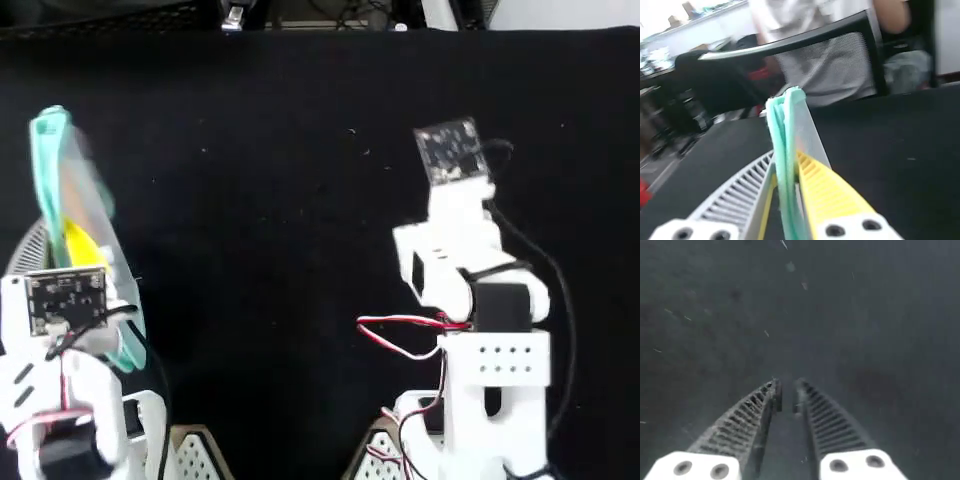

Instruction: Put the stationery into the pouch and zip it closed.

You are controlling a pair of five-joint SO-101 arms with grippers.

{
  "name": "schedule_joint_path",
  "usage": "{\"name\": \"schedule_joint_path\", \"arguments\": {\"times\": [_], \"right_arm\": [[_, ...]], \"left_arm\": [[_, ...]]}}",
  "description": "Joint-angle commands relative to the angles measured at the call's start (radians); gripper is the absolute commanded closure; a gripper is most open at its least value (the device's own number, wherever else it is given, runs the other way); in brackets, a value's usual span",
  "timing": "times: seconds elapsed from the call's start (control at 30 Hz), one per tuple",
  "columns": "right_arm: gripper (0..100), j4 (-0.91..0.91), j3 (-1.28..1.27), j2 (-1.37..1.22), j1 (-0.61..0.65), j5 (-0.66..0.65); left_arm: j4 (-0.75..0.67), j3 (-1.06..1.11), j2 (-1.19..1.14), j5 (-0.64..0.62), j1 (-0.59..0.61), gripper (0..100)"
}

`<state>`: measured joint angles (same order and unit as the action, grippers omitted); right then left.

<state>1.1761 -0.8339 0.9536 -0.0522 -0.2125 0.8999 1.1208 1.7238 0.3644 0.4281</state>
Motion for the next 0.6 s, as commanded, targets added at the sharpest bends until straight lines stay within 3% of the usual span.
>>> {"name": "schedule_joint_path", "arguments": {"times": [0.0, 0.13, 0.3, 0.43, 0.57], "right_arm": [[98.6, -0.103, -0.220, 0.084, -0.041, -0.003], [98.6, -0.236, -0.479, 0.231, -0.041, -0.002], [98.5, -0.390, -0.751, 0.476, -0.051, 0.018], [98.5, -0.330, -0.840, 0.690, -0.054, 0.018], [98.4, -0.173, -0.852, 0.889, -0.054, 0.018]], "left_arm": [[-0.101, 0.062, -0.006, 0.015, 0.033, 97], [-0.080, 0.082, -0.008, -0.040, -0.090, 97], [-0.049, 0.206, -0.008, -0.038, -0.329, 97], [-0.109, 0.389, -0.008, 0.031, -0.526, 97], [-0.155, 0.415, -0.008, -0.021, -0.644, 97]]}}
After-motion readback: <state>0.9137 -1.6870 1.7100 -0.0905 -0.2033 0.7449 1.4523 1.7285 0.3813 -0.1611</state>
